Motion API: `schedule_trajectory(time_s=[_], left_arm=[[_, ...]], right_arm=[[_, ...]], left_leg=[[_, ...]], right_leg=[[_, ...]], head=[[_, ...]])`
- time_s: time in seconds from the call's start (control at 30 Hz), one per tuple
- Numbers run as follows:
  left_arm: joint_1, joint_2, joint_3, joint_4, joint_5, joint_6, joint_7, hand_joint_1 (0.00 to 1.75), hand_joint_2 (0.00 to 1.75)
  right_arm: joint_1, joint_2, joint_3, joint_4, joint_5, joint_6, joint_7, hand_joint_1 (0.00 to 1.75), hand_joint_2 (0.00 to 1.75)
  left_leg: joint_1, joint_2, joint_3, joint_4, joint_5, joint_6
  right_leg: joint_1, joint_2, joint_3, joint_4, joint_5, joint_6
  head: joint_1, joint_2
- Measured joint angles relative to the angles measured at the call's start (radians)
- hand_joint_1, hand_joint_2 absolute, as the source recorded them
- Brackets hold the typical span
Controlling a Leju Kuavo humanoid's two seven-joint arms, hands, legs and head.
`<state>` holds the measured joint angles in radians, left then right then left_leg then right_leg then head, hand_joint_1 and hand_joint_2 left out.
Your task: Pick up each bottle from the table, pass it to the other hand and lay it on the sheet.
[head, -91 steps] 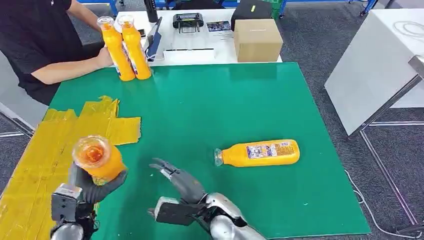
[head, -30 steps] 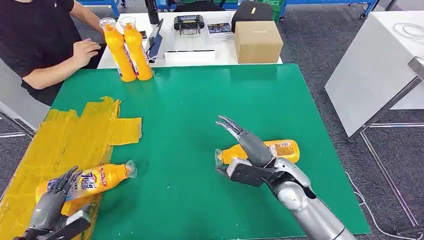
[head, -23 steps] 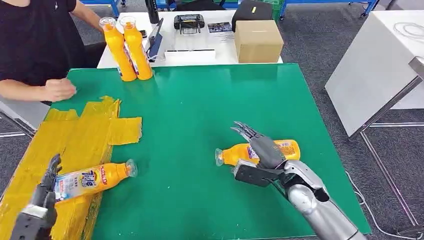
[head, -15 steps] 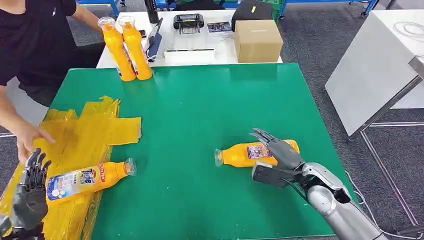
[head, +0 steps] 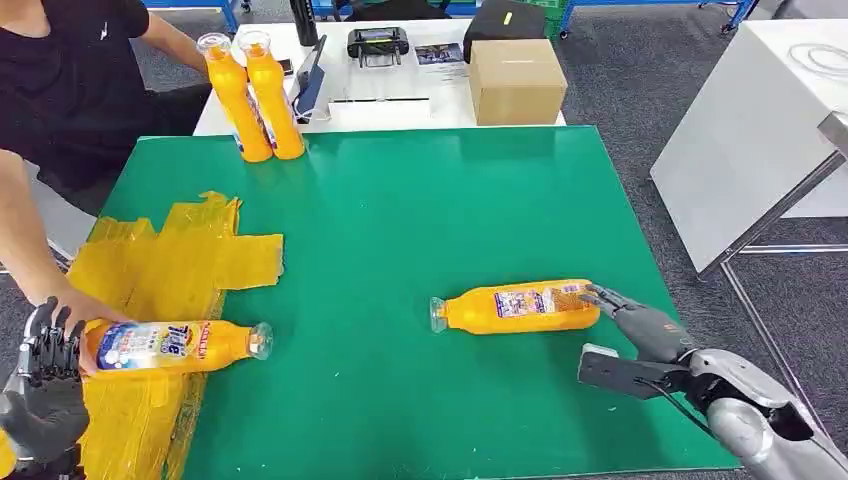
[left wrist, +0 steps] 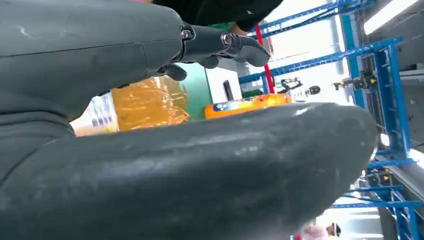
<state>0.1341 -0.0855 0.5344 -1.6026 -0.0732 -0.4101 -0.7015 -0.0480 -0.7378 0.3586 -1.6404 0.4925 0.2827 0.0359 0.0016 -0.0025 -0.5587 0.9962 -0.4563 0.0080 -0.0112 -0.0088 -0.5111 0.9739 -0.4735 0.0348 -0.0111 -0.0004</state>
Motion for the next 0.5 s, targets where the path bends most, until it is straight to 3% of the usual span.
schedule_trajectory(time_s=[0.27, 0.5], left_arm=[[-0.005, -0.008, 0.0, 0.0, 0.014, -0.005, 0.0, 0.0, 0.0], [-0.005, -0.014, 0.0, 0.0, 0.026, -0.019, 0.0, 0.0, 0.0]], right_arm=[[0.0, -0.035, -0.022, 0.0, 0.041, 0.014, 0.025, 0.0, 1.75], [-0.082, 0.027, -0.002, 0.078, 0.135, -0.014, 0.025, 0.0, 1.75]], left_leg=[[0.0, 0.0, 0.0, 0.0, 0.0, 0.0], [0.0, 0.001, 0.0, 0.0, 0.0, 0.0]], right_leg=[[0.0, 0.0, 0.0, 0.0, 0.0, 0.0], [0.001, 0.0, 0.0, 0.0, 0.0, 0.0]], head=[[0.0, 0.0], [0.0, 0.0]])
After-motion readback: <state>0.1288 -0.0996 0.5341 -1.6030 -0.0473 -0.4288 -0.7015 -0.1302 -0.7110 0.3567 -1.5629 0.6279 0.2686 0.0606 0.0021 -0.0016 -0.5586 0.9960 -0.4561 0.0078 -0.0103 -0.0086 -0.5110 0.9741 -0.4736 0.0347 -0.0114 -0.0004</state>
